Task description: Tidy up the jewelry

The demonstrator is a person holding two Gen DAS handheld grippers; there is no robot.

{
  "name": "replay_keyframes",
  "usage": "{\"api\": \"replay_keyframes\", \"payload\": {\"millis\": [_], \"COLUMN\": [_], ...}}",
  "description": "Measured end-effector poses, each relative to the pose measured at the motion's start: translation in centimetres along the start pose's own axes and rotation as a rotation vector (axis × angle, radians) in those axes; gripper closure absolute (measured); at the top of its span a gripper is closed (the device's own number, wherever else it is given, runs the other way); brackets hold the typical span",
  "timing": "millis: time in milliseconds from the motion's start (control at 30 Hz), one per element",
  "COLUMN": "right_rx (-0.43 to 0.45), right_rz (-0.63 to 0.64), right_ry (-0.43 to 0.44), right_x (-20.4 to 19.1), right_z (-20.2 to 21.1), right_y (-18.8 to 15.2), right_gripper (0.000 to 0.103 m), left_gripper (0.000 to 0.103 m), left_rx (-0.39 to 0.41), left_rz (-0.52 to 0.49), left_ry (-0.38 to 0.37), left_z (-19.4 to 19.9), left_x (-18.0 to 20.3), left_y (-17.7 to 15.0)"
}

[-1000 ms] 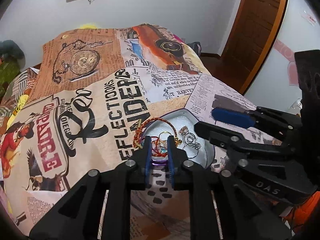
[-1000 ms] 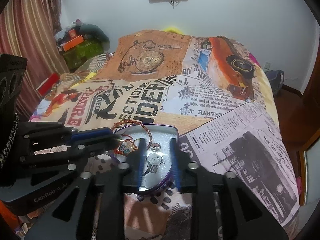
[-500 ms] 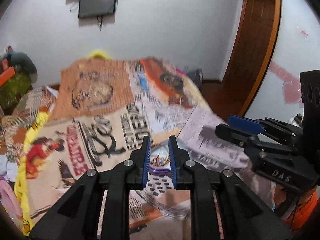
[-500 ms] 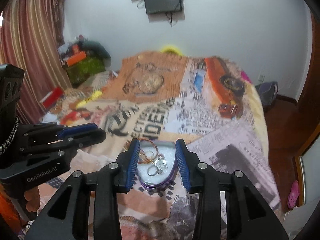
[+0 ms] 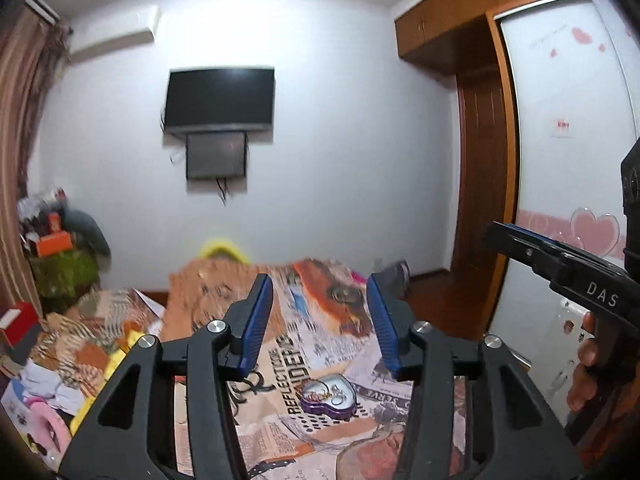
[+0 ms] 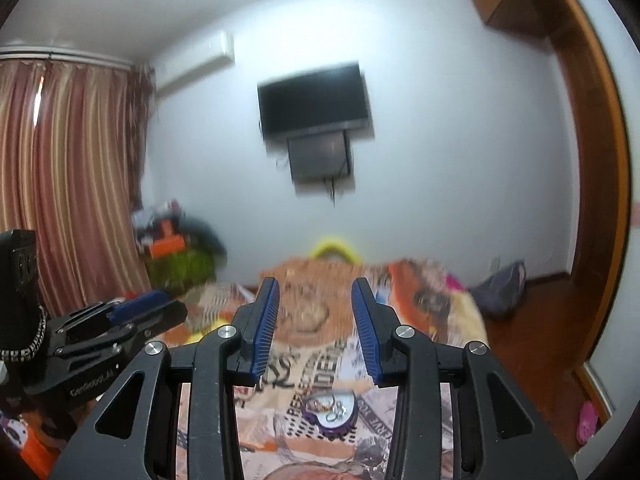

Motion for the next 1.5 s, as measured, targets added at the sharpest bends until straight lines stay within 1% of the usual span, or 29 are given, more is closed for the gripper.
{"api": "replay_keyframes", "payload": {"millis": [33,100,133,167,200,233,267,300,400,467,900,1433,1500], "right_rx": [0.014,0.025,0.031,0.037,0.052,0.063,0.071,0.079,0.100,0.105,0.099,0.064,0.062], "right_rz": [-0.002,-0.005,-0.008,-0.011,-0.014,-0.012,-0.007,0.002,0.030,0.031,0.042,0.044,0.042], "right_ry": [-0.008,-0.019,-0.030,-0.041,-0.059,-0.072,-0.087,-0.104,-0.151,-0.161,-0.148,-0.147,-0.149], "right_x": [-0.2,-0.5,-0.6,-0.6,-0.7,-0.9,-1.1,-1.3,-1.8,-1.8,-1.8,-1.6,-1.5], "right_z": [0.9,2.2,2.7,2.8,3.3,3.6,3.8,4.1,4.3,4.5,5.6,5.5,5.6], "right_y": [0.1,0.1,0.0,-0.1,-0.3,-0.4,-0.5,-0.6,-0.6,-0.6,-1.3,-1.9,-1.9], "right_gripper": [0.069,0.061,0.050,0.038,0.032,0.023,0.018,0.017,0.012,0.007,0.007,0.007,0.007], "left_gripper": [0.051,0.040,0.038,0.033,0.028,0.025,0.018,0.015,0.014,0.014,0.014,0.014,0.012], "left_rx": [0.010,0.031,0.039,0.046,0.050,0.053,0.057,0.064,0.077,0.081,0.075,0.044,0.040], "left_rz": [0.001,0.002,0.000,-0.004,-0.005,-0.003,0.001,0.006,0.012,0.016,0.013,0.026,0.030], "left_ry": [0.002,0.014,0.021,0.028,0.032,0.036,0.038,0.043,0.046,0.043,0.039,0.045,0.046], "left_z": [0.7,2.0,2.3,2.7,3.0,3.3,3.6,3.9,4.5,4.8,5.3,4.1,3.9], "left_x": [0.3,0.6,0.8,1.0,1.0,1.1,1.2,1.2,1.2,1.3,1.5,1.2,1.1], "left_y": [0.1,0.2,0.2,0.2,0.1,0.1,0.0,-0.1,-0.2,-0.2,-0.5,-1.4,-1.5]}}
Point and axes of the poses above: each gripper's, at about its wrist camera, not at the fingertips, and z roughly against the way its jaws point, x to its right, y to its top, the point moved 2 cm from there along -z, roughly the way its jaws point, and after that the axes turned 13 degrees about -y, right-handed, at the moved point
